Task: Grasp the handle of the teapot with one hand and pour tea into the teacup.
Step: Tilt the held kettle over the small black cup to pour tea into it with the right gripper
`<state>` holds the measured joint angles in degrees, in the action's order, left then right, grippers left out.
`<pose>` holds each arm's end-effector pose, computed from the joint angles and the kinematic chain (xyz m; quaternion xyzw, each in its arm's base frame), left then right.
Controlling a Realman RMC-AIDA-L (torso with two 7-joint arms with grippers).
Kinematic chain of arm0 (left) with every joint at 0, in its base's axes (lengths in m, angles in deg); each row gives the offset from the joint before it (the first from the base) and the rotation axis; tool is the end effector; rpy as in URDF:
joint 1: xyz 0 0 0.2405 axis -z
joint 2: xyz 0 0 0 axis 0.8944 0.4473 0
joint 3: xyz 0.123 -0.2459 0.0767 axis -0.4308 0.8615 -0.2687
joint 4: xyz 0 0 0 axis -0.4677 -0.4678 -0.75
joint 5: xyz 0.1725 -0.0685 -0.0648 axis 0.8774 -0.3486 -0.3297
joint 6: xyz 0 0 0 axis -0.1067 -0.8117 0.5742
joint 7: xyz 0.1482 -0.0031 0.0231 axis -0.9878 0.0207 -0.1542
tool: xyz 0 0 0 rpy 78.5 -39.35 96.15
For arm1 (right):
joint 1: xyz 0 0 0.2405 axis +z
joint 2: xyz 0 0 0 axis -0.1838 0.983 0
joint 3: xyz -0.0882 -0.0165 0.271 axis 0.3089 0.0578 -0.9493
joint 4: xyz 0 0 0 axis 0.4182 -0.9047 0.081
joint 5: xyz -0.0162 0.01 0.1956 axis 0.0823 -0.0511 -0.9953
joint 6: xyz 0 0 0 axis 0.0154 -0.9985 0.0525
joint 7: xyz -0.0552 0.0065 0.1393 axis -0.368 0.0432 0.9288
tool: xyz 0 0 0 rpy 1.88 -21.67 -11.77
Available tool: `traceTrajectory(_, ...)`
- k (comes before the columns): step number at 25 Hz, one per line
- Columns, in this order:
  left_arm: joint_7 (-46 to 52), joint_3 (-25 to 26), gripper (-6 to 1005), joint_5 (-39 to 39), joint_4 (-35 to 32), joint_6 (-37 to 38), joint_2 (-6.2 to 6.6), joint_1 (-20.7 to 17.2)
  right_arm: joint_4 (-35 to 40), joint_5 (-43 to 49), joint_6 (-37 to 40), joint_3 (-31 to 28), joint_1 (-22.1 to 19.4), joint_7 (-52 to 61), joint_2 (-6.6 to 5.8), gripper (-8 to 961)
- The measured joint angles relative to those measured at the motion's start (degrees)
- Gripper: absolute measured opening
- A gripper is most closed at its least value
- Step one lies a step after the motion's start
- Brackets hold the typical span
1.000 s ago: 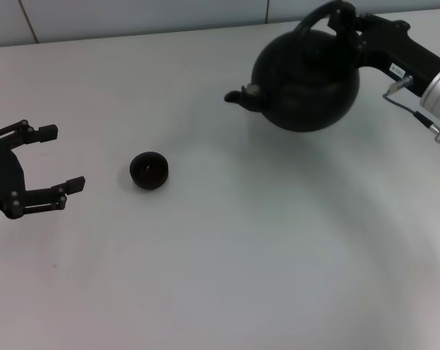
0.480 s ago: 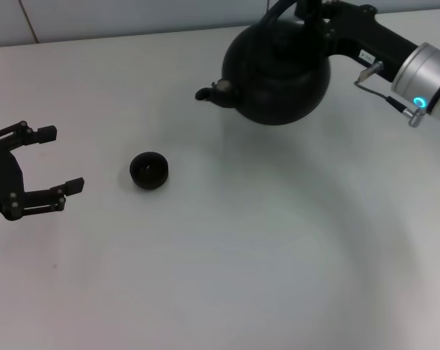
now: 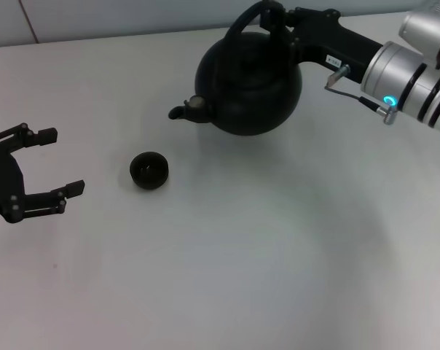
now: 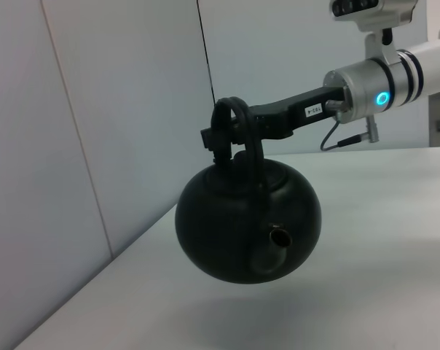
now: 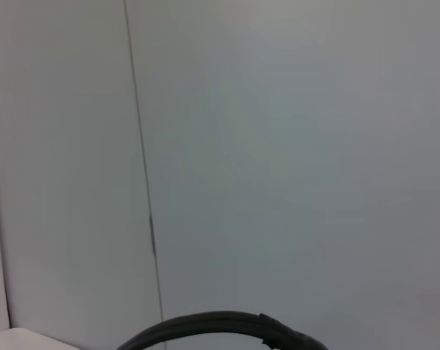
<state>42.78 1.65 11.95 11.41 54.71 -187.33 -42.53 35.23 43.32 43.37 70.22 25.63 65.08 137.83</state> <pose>-0.3110 0.3113 0.0279 -0.9558 -0.0294 -0.1976 0.2157 0.2496 0.4125 -0.0318 -0.8433 0.1990 0.3333 0.3718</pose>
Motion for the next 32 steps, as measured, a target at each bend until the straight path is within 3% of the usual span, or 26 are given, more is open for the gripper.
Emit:
traceTrajectory(14, 0.0, 0.0, 866, 0.2, 0.0, 0.2, -0.36, -0.4, -1.5, 0.1, -4.0, 4.4, 4.2, 0.0, 0.06, 130)
traceTrajectory(32, -0.6, 0.0, 865, 0.2, 0.0, 0.2, -0.37, -0.5, -1.4, 0.4, -6.8, 6.4, 5.2, -0.3, 0.08, 131)
